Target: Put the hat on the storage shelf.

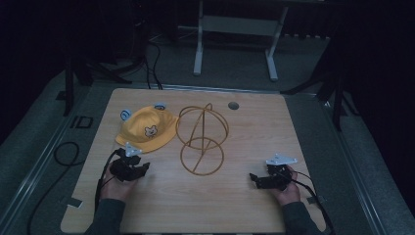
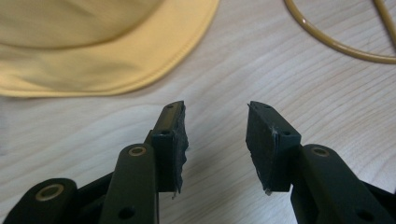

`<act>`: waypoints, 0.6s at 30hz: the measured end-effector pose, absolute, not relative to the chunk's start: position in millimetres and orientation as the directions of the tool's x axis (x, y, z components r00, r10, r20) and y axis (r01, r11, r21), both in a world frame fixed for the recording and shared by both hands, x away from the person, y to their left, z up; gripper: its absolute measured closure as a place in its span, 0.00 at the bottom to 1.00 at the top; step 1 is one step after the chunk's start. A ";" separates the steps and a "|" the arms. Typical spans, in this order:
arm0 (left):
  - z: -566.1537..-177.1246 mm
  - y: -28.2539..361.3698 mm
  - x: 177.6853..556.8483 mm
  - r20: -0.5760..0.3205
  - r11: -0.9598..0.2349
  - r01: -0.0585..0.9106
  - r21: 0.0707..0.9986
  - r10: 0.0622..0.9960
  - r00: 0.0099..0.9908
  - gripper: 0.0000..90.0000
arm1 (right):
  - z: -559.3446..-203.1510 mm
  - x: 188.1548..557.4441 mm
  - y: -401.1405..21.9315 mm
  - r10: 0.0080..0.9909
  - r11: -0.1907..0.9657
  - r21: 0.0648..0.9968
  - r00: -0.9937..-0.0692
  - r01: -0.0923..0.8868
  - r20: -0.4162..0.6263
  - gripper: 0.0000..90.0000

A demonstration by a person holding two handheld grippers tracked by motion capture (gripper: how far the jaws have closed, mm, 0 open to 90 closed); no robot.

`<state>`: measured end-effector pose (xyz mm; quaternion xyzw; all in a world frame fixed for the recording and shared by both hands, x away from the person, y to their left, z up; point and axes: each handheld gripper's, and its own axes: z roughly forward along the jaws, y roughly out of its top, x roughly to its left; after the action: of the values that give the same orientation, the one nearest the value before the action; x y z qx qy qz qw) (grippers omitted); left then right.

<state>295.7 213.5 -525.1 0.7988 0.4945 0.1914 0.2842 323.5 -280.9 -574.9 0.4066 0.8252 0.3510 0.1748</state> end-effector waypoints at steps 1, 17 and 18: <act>-521.7 216.6 295.1 0.025 -0.356 0.676 0.645 0.894 0.447 0.64 | -574.9 323.5 -280.9 0.794 0.423 0.721 -0.608 0.548 -0.003 0.12; -467.2 244.4 305.1 0.055 -0.451 0.590 0.669 0.822 0.566 0.62 | -574.8 323.5 -280.9 0.794 0.422 0.721 -0.608 0.549 -0.002 0.12; -463.3 244.8 306.6 0.058 -0.459 0.584 0.670 0.816 0.575 0.62 | -574.8 323.5 -280.9 0.794 0.423 0.722 -0.608 0.548 -0.003 0.12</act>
<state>306.6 244.8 -463.3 0.8328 0.4202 0.1895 0.3066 323.5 -280.9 -574.8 0.4066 0.8252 0.3511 0.1746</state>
